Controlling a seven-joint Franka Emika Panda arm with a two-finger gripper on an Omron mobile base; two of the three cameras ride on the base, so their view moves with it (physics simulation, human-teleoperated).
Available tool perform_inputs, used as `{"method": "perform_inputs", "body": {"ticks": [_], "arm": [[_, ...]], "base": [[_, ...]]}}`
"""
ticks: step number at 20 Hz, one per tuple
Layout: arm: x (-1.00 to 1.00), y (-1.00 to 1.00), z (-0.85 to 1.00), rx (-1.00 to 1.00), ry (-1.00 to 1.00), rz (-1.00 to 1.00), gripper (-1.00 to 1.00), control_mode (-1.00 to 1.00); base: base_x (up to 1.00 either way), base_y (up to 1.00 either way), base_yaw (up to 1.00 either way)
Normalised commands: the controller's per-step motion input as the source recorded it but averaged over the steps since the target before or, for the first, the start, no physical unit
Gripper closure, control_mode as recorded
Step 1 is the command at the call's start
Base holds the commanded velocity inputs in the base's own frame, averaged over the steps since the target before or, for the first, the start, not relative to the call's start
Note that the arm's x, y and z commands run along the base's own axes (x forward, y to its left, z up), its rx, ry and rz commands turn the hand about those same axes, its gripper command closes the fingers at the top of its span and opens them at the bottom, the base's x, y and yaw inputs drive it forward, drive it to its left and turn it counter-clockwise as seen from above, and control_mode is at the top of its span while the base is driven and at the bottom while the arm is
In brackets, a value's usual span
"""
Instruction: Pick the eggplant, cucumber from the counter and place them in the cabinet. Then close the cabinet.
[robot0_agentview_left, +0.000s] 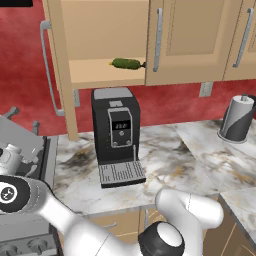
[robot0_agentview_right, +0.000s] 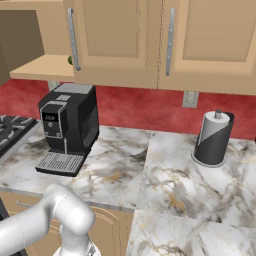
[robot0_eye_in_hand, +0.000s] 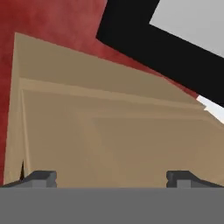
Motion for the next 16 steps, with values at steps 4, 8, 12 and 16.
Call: {"method": "perform_inputs", "body": {"ticks": [4,8,12,16], "arm": [[0.52,-0.12,0.3,-0.13,0.05,-0.2,-1.0,-1.0],[0.0,-0.93,0.58,0.0,0.06,-0.11,-1.0,-1.0],[-0.01,-1.0,0.43,0.01,0.1,-0.03,-1.0,-1.0],[0.05,-1.0,0.19,0.06,0.2,-0.03,-1.0,-1.0]], "base": [[0.0,0.0,0.0],[0.0,0.0,0.0],[0.0,0.0,0.0],[0.0,0.0,0.0]]}}
